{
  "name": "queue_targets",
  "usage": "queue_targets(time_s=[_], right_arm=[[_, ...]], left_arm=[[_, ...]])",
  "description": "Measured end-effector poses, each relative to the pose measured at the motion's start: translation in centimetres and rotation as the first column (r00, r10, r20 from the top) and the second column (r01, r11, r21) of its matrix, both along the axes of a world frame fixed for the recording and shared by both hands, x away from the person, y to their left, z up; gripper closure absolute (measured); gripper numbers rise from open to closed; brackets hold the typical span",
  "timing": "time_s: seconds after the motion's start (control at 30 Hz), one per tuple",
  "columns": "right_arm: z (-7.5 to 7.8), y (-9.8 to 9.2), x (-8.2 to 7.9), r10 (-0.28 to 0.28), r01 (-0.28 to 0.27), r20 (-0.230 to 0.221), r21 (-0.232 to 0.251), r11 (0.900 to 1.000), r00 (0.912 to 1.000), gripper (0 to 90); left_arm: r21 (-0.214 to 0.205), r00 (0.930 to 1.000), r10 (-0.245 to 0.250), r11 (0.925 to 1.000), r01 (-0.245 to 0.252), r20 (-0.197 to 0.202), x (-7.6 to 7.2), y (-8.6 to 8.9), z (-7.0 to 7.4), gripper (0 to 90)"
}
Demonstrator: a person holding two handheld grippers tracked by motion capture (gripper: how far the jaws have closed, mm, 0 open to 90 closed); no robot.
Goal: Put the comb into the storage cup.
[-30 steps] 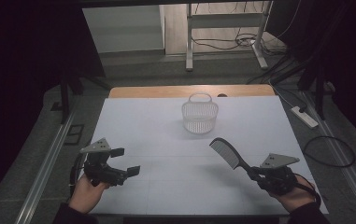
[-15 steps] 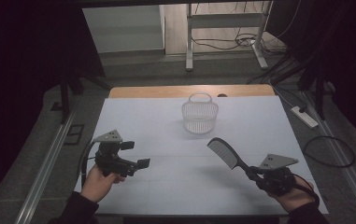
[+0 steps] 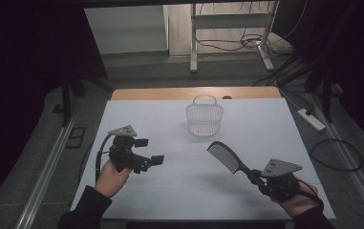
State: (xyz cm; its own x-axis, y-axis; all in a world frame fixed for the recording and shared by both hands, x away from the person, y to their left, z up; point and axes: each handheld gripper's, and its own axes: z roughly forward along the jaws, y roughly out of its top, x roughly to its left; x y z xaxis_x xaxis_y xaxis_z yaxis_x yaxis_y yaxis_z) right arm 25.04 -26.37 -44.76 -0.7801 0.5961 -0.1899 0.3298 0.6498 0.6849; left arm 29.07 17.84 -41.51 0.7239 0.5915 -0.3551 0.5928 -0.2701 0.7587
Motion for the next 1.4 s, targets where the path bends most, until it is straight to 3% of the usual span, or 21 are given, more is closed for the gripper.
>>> queue_targets(time_s=[0.57, 0.93, 1.4], right_arm=[[0.2, 1.8, -0.6, 0.049, -0.049, 0.013, 0.025, 0.9985, 0.9987, 72.1], [0.2, 3.2, -1.2, 0.087, -0.087, 0.036, 0.021, 0.9959, 0.9956, 72.1], [0.2, 4.4, -1.8, 0.107, -0.108, 0.056, 0.021, 0.9939, 0.9927, 72.1]], left_arm=[[-0.034, 0.9982, -0.053, 0.9981, 0.052, -0.028, 1.4, -2.3, 0.4, 0.0], [-0.026, 0.9951, -0.093, 0.9954, 0.092, -0.034, 2.2, -3.6, 0.4, 0.0], [-0.062, 0.9872, -0.138, 0.9891, 0.134, -0.079, 3.3, -5.3, 0.3, 0.0]])
